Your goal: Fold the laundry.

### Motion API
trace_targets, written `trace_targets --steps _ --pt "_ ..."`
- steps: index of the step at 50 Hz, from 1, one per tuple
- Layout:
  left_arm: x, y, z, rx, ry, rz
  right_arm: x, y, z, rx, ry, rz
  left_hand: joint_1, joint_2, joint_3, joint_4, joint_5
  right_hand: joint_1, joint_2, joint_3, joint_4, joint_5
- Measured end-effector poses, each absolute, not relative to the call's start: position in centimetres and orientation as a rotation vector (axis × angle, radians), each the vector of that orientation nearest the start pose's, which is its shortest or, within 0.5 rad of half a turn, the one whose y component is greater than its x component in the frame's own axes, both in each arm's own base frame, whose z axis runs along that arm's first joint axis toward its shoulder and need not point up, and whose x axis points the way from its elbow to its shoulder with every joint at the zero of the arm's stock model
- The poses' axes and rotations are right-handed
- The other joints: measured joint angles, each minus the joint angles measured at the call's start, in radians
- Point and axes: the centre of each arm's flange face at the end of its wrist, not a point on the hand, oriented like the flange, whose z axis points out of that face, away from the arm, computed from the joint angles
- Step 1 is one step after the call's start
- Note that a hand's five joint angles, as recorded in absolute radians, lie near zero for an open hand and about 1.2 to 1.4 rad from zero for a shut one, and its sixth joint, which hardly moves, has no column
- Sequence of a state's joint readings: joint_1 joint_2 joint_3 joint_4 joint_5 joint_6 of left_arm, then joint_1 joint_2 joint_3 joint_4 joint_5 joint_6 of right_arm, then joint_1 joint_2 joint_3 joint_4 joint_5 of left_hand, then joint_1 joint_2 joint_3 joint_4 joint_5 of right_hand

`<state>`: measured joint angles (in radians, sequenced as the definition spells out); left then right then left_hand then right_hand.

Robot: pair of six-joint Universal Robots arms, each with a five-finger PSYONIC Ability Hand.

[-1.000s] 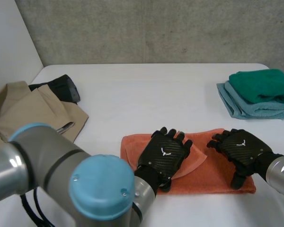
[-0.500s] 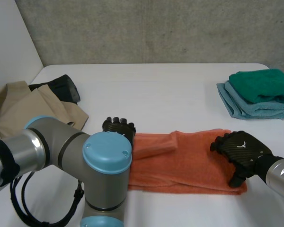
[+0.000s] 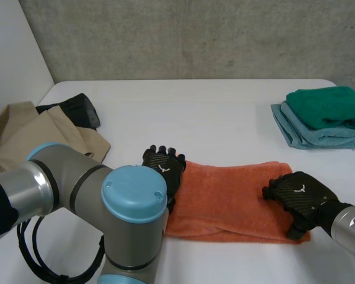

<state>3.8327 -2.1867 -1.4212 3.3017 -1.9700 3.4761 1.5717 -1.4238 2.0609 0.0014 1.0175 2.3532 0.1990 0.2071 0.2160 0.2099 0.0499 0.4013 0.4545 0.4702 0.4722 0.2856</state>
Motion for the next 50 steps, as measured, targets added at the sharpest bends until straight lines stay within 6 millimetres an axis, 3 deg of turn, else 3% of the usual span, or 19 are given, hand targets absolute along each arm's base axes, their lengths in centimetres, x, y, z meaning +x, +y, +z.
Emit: trace_targets --steps 8,13,21,26,30,35,44,48,50 --pt "-35.8 -17.9 14.5 1.117 2.259 -1.885 17.6 -21.5 15.6 -1.334 2.270 -1.518 0.000 0.000 0.000 0.000 0.000 -0.003 0.000 -0.002 -0.002 0.000" --pt "-34.7 -19.4 14.2 1.047 2.267 -1.843 16.7 -21.5 15.5 -1.290 2.313 -1.522 0.000 0.000 0.000 0.000 0.000 0.000 0.000 0.000 0.000 0.000" --pt "-33.8 -19.9 13.8 1.010 2.273 -1.799 15.9 -21.5 14.8 -1.260 2.331 -1.501 0.000 0.000 0.000 0.000 0.000 0.010 0.006 0.009 0.008 0.007" --pt "-33.5 -19.7 13.6 1.013 2.277 -1.785 15.4 -21.6 14.4 -1.268 2.322 -1.488 0.000 0.000 0.000 0.000 0.000 0.119 0.172 0.149 0.145 0.135" --pt "-33.4 -19.4 13.5 1.020 2.280 -1.778 15.2 -21.8 14.0 -1.276 2.314 -1.482 0.000 0.000 0.000 0.000 0.000 0.414 0.608 0.577 0.577 0.562" --pt "-33.3 -19.2 13.6 1.024 2.281 -1.775 14.9 -22.3 13.9 -1.279 2.316 -1.492 0.000 0.000 0.000 0.000 0.000 0.472 0.703 0.705 0.709 0.674" --pt "-32.3 -18.7 16.5 0.967 2.258 -1.843 14.1 -24.3 15.4 -1.306 2.335 -1.597 0.000 0.000 0.000 0.000 0.000 0.492 0.703 0.710 0.715 0.676" --pt "-31.0 -18.6 18.6 0.911 2.242 -1.887 16.1 -24.1 17.5 -1.414 2.226 -1.682 0.000 0.000 0.000 0.000 0.000 0.505 0.712 0.710 0.715 0.676" --pt "-30.4 -18.6 19.3 0.884 2.236 -1.901 18.2 -23.3 18.8 -1.505 2.108 -1.723 0.000 0.000 0.000 0.000 0.000 0.505 0.712 0.710 0.715 0.676"
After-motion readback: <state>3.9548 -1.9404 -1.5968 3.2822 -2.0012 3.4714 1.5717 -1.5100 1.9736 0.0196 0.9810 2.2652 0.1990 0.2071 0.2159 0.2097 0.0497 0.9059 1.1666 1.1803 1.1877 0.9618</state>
